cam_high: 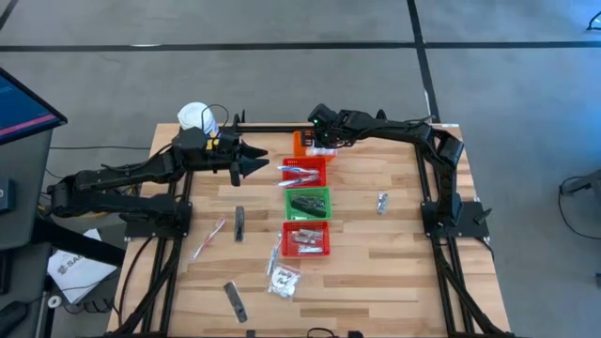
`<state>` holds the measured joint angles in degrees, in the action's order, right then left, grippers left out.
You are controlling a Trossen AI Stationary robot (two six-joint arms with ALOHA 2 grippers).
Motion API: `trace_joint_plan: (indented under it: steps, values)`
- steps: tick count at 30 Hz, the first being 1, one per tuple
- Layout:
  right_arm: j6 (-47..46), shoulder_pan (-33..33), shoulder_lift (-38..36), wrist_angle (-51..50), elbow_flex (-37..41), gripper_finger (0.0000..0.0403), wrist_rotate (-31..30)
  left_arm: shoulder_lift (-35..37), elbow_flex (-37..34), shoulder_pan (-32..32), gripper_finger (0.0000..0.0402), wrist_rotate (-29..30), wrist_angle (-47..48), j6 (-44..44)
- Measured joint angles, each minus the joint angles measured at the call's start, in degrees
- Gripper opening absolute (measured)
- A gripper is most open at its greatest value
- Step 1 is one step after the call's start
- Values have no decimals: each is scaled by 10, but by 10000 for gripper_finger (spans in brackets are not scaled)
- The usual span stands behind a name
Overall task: Pick & Place Travel size toiletries
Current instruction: Put the transparent cotton pack into the orange basket, then put the silver nail clipper into the bottom red basket
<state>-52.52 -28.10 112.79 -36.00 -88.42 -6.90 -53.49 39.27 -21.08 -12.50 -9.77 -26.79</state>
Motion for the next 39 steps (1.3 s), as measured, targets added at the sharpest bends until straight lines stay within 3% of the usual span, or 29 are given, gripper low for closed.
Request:
trace_joint_plan:
  steps: [9,19,29,39]
  values:
    - [0,0,-1,0,0,115,0,0,0,0,209,0,11,0]
    - [29,0,-12,8,-27,155,25,0,0,0,209,0,19,0]
    - [99,27,-12,2,-122,153,39,0,0,0,209,0,20,0]
    - [126,74,-12,-4,-179,134,43,0,0,0,209,-82,21,0]
